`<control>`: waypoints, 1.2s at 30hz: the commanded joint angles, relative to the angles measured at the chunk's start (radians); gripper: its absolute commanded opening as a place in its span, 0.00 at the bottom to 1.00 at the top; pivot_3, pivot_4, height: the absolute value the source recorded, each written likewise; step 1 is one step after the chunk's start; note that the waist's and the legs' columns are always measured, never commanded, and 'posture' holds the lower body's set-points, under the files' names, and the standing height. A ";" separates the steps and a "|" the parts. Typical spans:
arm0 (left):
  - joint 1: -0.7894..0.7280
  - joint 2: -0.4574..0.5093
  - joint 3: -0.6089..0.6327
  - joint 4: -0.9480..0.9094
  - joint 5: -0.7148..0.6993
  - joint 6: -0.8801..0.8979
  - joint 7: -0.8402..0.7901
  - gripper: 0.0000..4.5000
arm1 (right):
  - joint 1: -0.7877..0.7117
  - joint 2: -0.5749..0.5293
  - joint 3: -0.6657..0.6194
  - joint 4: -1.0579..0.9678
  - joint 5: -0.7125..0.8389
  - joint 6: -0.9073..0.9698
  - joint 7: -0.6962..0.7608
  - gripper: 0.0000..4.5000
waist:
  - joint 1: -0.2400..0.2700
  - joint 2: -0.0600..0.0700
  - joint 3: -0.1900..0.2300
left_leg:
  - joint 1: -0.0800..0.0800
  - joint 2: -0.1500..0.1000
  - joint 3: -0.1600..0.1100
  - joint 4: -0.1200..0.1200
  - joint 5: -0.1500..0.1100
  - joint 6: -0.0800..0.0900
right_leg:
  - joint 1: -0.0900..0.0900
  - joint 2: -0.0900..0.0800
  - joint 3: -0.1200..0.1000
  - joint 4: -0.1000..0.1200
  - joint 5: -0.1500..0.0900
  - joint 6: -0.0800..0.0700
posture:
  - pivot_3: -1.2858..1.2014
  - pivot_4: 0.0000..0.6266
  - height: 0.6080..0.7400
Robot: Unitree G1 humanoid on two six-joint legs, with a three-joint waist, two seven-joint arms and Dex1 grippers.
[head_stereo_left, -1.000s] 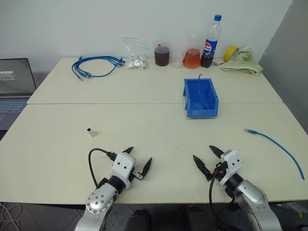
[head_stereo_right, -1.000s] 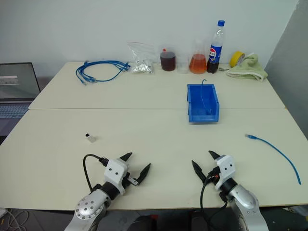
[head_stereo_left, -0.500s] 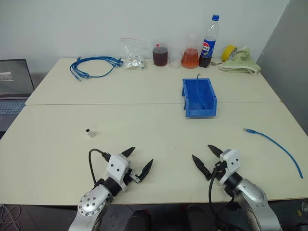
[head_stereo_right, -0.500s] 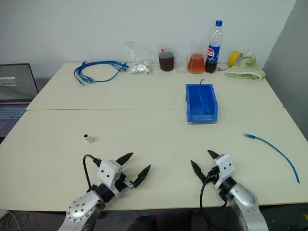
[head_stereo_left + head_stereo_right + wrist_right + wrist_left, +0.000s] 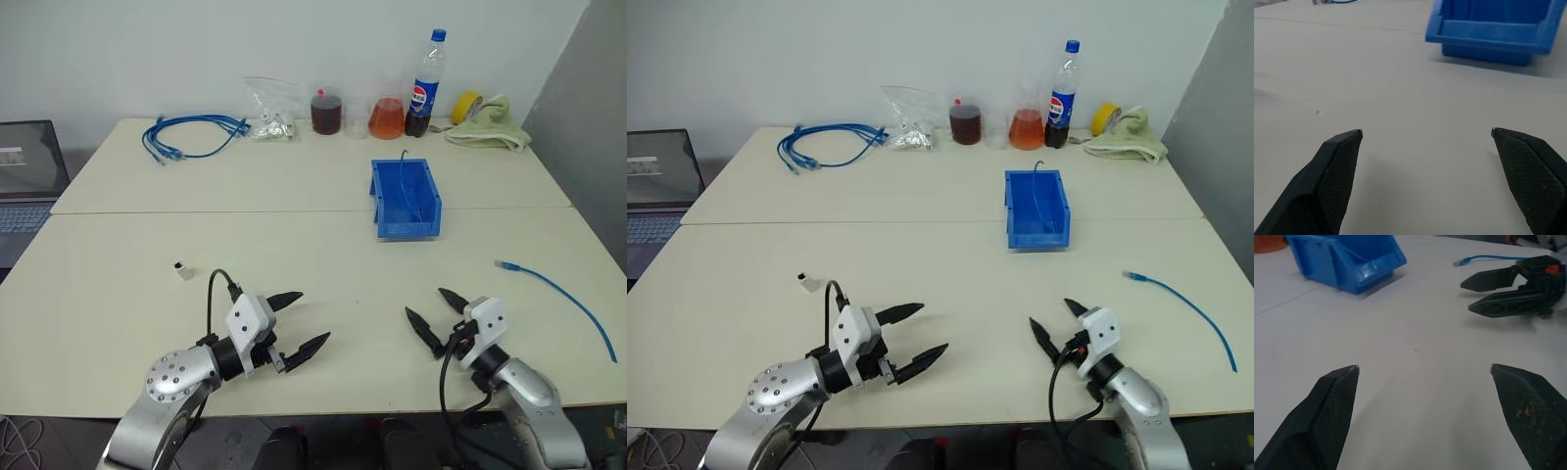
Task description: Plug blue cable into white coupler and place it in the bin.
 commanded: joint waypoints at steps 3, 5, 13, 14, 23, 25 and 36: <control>-0.180 0.041 -0.065 -0.053 -0.105 0.209 -0.073 1.00 | 0.006 -0.091 -0.136 -0.086 0.092 0.061 0.031 1.00 | 0.000 0.000 0.000 | 0.000 0.000 0.000 0.000 0.000 0.000 | 0.000 0.000 0.000 0.000 0.000 0.000 | 0.52 0.24 1.00; -0.224 0.076 -0.097 -0.061 -0.118 0.257 -0.121 1.00 | 0.016 -0.123 -0.174 -0.098 0.119 0.094 0.041 1.00 | -0.001 0.000 0.000 | 0.000 0.000 0.000 0.000 0.000 0.000 | 0.000 0.000 0.000 0.000 0.000 0.000 | 0.52 0.24 1.00; -0.415 0.119 -0.207 -0.027 -0.055 0.309 -0.195 1.00 | 0.073 -0.214 -0.306 -0.139 0.175 0.197 0.046 1.00 | -0.001 0.000 0.000 | 0.000 0.000 0.001 0.000 0.000 0.000 | 0.000 0.002 0.001 0.000 0.000 0.000 | 0.52 0.24 1.00; -0.435 0.119 -0.223 -0.018 -0.029 0.297 -0.195 1.00 | 0.066 -0.233 -0.333 -0.124 0.182 0.219 0.043 1.00 | -0.001 0.000 0.000 | 0.000 0.000 0.001 0.001 0.000 0.000 | 0.000 0.002 0.001 0.000 0.000 0.000 | 0.52 0.24 1.00; -0.488 0.033 -0.279 0.017 0.041 0.274 -0.162 1.00 | -0.111 -0.527 -0.429 0.277 0.158 0.364 0.160 1.00 | -0.002 -0.001 0.001 | -0.001 -0.001 0.003 0.001 0.000 0.000 | 0.000 0.001 0.003 -0.001 0.001 0.001 | 0.52 0.24 1.00; -0.492 0.015 -0.290 0.014 0.049 0.276 -0.157 1.00 | -0.179 -0.580 -0.396 0.403 0.136 0.361 0.212 1.00 | -0.004 -0.002 0.001 | -0.001 0.000 0.003 0.001 0.000 0.001 | 0.000 0.002 0.002 -0.001 0.001 0.001 | 0.52 0.24 1.00; -0.481 -0.011 -0.304 -0.016 0.061 0.288 -0.146 1.00 | -0.416 -0.694 -0.205 0.795 0.027 0.335 0.478 1.00 | -0.003 -0.001 0.001 | 0.000 0.000 0.004 0.002 0.000 0.001 | 0.000 0.001 0.004 -0.001 0.001 0.001 | 0.52 0.24 1.00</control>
